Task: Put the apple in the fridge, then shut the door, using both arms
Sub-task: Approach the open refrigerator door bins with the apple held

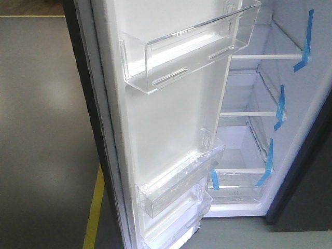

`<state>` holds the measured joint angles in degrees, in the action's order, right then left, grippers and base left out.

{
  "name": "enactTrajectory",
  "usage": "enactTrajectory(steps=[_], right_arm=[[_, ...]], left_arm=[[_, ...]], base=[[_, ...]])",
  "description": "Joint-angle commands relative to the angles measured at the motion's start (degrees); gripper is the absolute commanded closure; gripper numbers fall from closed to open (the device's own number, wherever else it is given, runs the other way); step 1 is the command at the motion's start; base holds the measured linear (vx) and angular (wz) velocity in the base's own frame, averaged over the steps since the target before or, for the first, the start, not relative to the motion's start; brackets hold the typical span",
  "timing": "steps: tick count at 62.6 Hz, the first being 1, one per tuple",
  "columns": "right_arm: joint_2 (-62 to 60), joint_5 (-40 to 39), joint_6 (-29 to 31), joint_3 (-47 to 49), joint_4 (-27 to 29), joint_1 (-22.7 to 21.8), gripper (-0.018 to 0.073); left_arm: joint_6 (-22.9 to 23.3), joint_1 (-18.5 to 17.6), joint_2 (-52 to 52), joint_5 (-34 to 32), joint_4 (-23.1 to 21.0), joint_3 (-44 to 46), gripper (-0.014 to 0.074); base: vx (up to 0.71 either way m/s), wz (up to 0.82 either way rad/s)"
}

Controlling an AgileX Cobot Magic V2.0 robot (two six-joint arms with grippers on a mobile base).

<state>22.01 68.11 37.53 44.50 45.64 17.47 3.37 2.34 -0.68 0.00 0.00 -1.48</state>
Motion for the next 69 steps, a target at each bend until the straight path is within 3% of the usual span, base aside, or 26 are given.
enactTrajectory(steps=[1, 69], right_arm=[[0.61, -2.92, 0.29, 1.67, 2.92, -0.14, 0.0141], [0.61, -2.92, 0.29, 1.67, 2.92, -0.14, 0.0141]], left_arm=[[0.55, -0.11, -0.85, -4.41, -0.68, -1.23, 0.0603], [0.55, -0.11, -0.85, -4.41, -0.68, -1.23, 0.0603]], base=[[0.04, -0.03], [0.03, -0.02]])
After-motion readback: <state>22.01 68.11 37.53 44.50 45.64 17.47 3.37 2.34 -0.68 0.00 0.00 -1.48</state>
